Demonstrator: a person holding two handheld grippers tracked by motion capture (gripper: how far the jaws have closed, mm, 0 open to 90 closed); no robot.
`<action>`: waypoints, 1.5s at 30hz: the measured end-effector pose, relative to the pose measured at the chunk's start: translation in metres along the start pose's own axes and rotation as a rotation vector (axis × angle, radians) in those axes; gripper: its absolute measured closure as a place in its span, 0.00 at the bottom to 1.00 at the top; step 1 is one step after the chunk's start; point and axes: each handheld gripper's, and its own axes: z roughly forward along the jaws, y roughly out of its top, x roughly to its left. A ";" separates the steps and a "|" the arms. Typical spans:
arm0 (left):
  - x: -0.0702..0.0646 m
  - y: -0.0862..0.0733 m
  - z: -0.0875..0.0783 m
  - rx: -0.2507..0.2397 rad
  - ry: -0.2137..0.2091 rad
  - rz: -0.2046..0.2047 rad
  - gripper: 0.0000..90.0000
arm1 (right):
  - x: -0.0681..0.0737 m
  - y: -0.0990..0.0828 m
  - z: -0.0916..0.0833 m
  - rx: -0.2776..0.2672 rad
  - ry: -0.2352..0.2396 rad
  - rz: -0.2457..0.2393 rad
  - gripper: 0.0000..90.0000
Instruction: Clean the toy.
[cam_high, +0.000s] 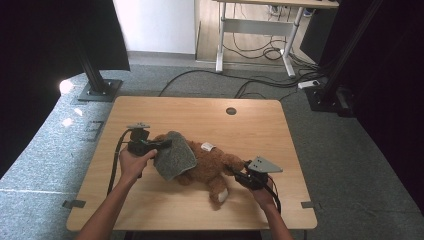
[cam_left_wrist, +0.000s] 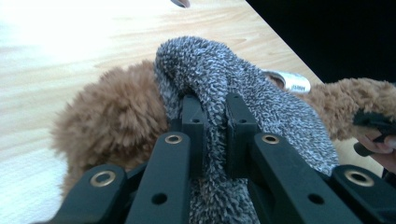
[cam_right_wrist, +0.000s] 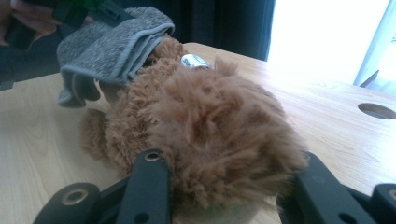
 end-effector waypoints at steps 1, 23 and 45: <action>0.000 -0.002 0.001 -0.002 -0.007 -0.004 0.90 | 0.000 0.000 0.000 0.000 -0.003 -0.001 0.73; -0.008 -0.021 0.022 0.035 -0.119 -0.028 0.90 | -0.035 0.023 0.020 0.039 -0.130 -0.002 0.72; -0.011 -0.032 0.026 0.033 -0.147 -0.035 0.90 | -0.001 0.081 0.036 0.036 -0.052 0.103 0.45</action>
